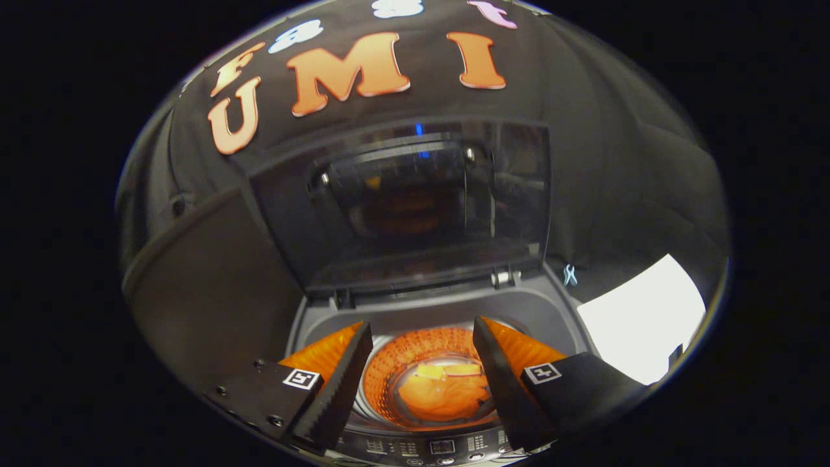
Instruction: Put the clothes into the washing machine and then close the washing machine lid.
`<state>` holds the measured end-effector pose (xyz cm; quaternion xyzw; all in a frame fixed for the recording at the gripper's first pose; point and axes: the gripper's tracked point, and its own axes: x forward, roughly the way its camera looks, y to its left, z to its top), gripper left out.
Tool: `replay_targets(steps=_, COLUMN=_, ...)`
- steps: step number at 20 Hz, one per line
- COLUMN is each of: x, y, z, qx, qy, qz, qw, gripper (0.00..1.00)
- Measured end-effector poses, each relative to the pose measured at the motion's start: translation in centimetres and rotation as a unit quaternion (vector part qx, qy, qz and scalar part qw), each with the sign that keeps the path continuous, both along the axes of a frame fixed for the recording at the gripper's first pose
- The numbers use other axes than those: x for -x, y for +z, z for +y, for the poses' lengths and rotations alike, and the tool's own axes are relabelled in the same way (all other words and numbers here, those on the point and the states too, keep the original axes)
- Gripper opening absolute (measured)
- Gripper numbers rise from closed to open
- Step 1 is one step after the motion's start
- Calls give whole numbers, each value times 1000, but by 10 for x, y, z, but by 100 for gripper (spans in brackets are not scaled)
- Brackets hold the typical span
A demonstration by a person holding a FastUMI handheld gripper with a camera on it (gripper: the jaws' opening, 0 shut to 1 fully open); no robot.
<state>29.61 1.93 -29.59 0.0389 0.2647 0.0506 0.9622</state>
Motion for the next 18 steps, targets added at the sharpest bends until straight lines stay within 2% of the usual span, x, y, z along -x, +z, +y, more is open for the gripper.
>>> replay_targets(steps=5, x=-15, y=114, z=14, qx=6, qy=10, qz=-106, qw=994, gripper=98)
replay_targets(steps=10, x=-65, y=169, z=28, qx=11, qy=20, qz=-156, qw=988, gripper=98)
replay_targets(steps=14, x=-111, y=174, z=47, qx=33, qy=47, qz=-155, qw=986, gripper=98)
replay_targets(steps=18, x=-152, y=144, z=50, qx=35, qy=42, qz=-114, qw=992, gripper=99)
